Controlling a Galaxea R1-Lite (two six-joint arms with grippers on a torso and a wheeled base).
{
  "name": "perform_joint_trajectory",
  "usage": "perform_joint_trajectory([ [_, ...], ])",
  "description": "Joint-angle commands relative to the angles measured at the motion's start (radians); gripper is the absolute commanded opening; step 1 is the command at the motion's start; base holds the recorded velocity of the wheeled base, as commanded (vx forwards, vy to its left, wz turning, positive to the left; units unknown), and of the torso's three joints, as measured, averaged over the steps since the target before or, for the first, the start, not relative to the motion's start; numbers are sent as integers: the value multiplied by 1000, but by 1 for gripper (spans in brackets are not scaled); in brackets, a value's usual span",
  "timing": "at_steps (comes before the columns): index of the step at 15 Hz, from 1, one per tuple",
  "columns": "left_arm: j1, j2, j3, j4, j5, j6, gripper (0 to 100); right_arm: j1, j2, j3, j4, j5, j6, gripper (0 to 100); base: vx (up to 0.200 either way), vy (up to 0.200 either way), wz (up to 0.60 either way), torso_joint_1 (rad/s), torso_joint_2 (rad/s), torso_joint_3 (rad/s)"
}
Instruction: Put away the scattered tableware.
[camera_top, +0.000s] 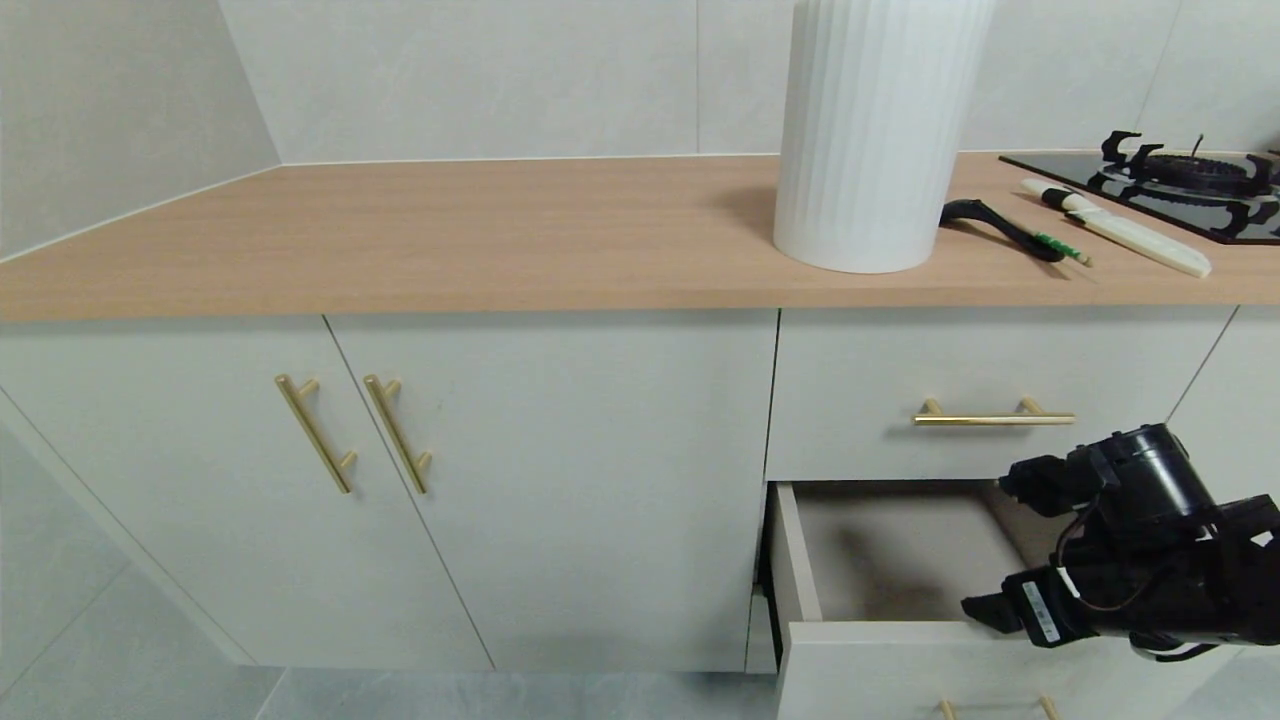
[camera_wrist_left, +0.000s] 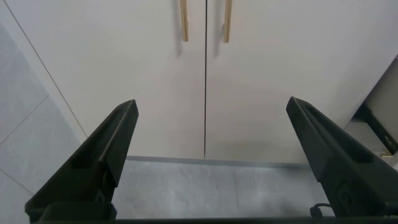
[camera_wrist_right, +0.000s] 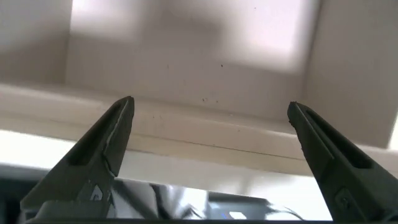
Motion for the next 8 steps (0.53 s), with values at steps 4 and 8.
perform_joint_trajectory([
  [4,0,1,0,0,0,0,100,43,-58,5,218,-3,-100,100,0,0,0,0,0,0],
  [8,0,1,0,0,0,0,100,78,-98,0,411,-14,-153,100,0,0,0,0,0,0],
])
